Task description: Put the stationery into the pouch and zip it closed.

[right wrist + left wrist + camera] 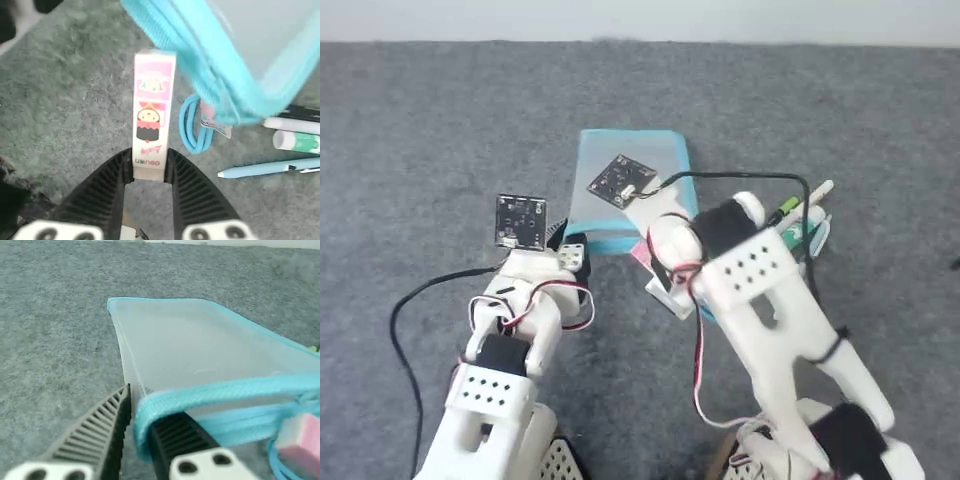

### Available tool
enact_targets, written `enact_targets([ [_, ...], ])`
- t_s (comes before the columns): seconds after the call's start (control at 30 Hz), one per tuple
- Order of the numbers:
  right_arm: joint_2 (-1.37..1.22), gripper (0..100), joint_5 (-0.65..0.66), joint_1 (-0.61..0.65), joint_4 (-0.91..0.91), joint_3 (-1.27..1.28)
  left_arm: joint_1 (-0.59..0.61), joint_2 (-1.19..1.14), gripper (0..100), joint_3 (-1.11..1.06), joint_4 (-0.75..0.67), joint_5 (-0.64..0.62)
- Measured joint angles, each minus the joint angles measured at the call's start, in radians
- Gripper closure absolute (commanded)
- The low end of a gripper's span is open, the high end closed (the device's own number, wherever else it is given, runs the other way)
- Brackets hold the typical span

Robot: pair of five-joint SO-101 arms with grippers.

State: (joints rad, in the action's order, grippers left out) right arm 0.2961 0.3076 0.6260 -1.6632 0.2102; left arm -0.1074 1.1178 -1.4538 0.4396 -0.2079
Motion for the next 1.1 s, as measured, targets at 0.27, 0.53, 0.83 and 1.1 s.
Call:
enact_targets([
  [0.27,-0.101,99.1,-0.043,0.000,0.015,-0.043,-0.054,-0.006,99,-0.005,0.000,0.017],
  [0.53,-0.161,99.1,-0.074,0.002,0.015,-0.146,-0.106,-0.009,99,-0.018,0.000,0.078],
  [0.83,-0.236,99.0,-0.126,-0.021,0.012,-0.282,-0.126,-0.009,99,-0.015,-0.003,0.081],
  [1.1,-0.252,98.9,-0.160,-0.064,-0.038,-0.408,-0.135,-0.008,99,-0.021,-0.009,0.081],
])
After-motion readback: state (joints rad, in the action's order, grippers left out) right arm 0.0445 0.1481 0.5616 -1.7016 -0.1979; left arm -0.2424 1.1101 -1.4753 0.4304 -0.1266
